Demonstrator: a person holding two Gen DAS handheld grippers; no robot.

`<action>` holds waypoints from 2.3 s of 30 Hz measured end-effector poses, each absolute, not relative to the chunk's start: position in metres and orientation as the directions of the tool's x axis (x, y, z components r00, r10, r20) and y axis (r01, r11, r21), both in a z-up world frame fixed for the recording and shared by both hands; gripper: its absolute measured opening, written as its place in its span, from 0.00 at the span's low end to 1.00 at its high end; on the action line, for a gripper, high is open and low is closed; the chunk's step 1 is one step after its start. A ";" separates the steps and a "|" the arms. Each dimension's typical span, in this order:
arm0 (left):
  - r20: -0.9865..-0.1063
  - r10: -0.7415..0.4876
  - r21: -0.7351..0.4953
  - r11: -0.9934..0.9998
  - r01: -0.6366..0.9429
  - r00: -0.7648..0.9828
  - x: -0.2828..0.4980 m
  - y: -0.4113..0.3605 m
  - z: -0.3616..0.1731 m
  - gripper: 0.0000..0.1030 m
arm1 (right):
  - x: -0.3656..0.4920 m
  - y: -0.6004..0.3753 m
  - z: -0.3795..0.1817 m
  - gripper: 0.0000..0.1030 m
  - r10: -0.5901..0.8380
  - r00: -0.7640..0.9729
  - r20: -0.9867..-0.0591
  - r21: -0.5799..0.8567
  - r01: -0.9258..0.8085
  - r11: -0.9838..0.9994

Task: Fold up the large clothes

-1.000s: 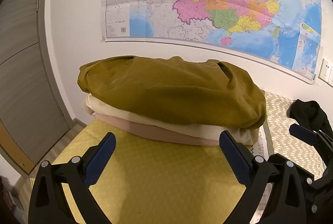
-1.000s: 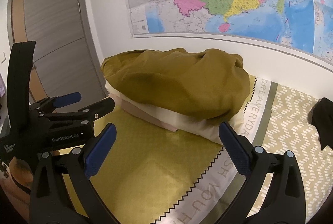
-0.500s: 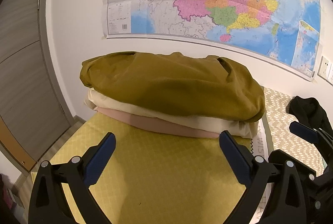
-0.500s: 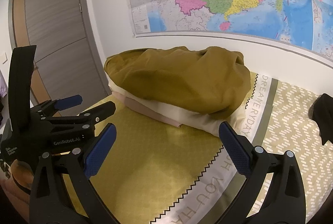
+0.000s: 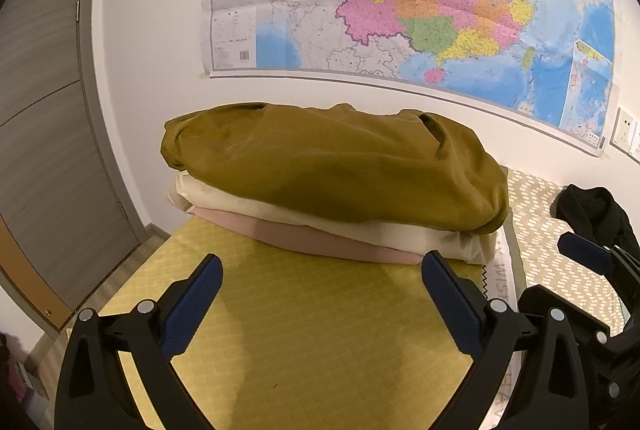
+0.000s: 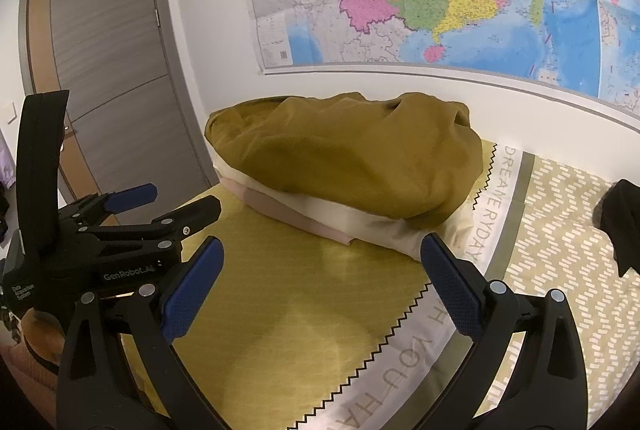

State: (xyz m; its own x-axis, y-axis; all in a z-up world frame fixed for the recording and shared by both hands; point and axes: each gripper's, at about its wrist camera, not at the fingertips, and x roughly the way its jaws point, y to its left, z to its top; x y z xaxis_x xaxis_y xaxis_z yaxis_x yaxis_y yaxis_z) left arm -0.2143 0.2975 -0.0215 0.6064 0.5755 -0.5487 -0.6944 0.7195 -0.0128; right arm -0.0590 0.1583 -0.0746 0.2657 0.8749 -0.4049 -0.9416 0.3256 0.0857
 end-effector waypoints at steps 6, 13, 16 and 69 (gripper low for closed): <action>-0.544 0.582 -0.010 0.715 -0.699 0.604 -0.217 0.295 -0.021 0.93 | -0.061 0.155 -0.074 0.94 0.878 0.266 -0.399 0.090 -0.941 0.327; -0.542 0.588 -0.003 0.713 -0.701 0.601 -0.221 0.292 -0.021 0.93 | -0.064 0.153 -0.074 0.94 0.879 0.269 -0.393 0.093 -0.940 0.329; -0.543 0.588 -0.002 0.713 -0.701 0.599 -0.224 0.291 -0.022 0.93 | -0.065 0.151 -0.075 0.94 0.879 0.269 -0.393 0.091 -0.940 0.328; -0.576 0.592 0.019 0.699 -0.715 0.564 -0.226 0.283 -0.035 0.93 | -0.076 0.140 -0.087 0.95 0.875 0.267 -0.404 0.109 -0.936 0.336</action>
